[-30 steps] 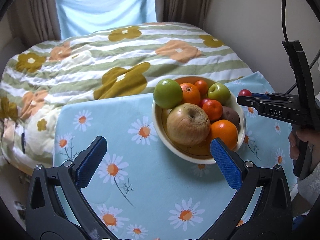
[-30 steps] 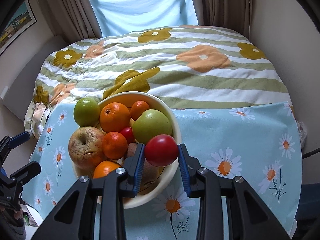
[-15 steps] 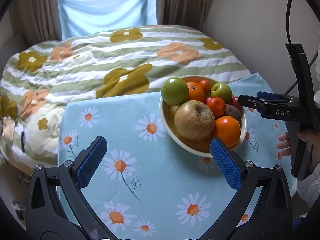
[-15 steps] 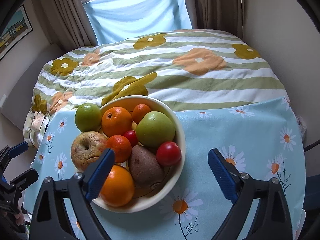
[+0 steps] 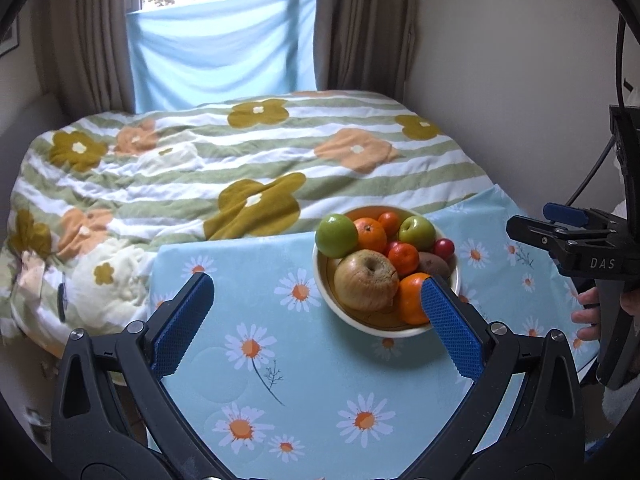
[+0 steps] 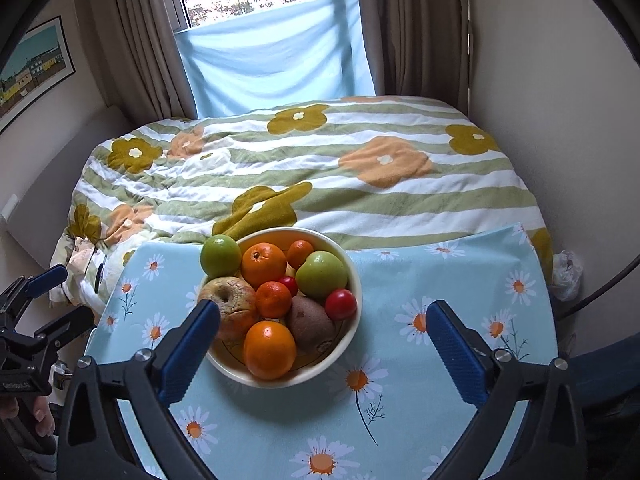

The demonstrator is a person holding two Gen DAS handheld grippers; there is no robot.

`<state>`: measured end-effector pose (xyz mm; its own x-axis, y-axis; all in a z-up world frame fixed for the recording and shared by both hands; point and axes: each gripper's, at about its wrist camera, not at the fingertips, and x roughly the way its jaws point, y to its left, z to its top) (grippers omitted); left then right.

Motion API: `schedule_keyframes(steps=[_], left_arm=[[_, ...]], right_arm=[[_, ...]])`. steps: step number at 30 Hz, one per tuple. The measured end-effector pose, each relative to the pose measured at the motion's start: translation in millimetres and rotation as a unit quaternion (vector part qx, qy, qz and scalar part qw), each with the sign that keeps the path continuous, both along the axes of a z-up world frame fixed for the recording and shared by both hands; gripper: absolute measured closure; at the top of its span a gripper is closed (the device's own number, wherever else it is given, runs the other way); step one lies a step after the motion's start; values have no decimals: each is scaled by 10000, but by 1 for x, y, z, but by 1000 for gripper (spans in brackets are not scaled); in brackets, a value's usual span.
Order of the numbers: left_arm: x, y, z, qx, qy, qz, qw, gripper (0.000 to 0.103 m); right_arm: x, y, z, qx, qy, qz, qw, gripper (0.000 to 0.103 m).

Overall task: Organize fruits
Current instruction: 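Withdraw both tools from the bowl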

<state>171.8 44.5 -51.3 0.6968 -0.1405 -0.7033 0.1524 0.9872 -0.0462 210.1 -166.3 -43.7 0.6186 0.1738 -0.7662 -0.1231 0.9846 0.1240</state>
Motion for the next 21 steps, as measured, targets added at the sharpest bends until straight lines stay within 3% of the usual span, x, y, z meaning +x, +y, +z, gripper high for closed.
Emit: schedule_keyframes(steps=[9, 21], left_arm=[[-53, -8, 41, -125, -369, 491, 9980, 0], [-108, -20, 57, 77, -724, 618, 9954, 0]], right_arm=[[-56, -9, 55, -233, -319, -289, 9988, 0], [-115, -14, 67, -427, -555, -503, 9963, 0]])
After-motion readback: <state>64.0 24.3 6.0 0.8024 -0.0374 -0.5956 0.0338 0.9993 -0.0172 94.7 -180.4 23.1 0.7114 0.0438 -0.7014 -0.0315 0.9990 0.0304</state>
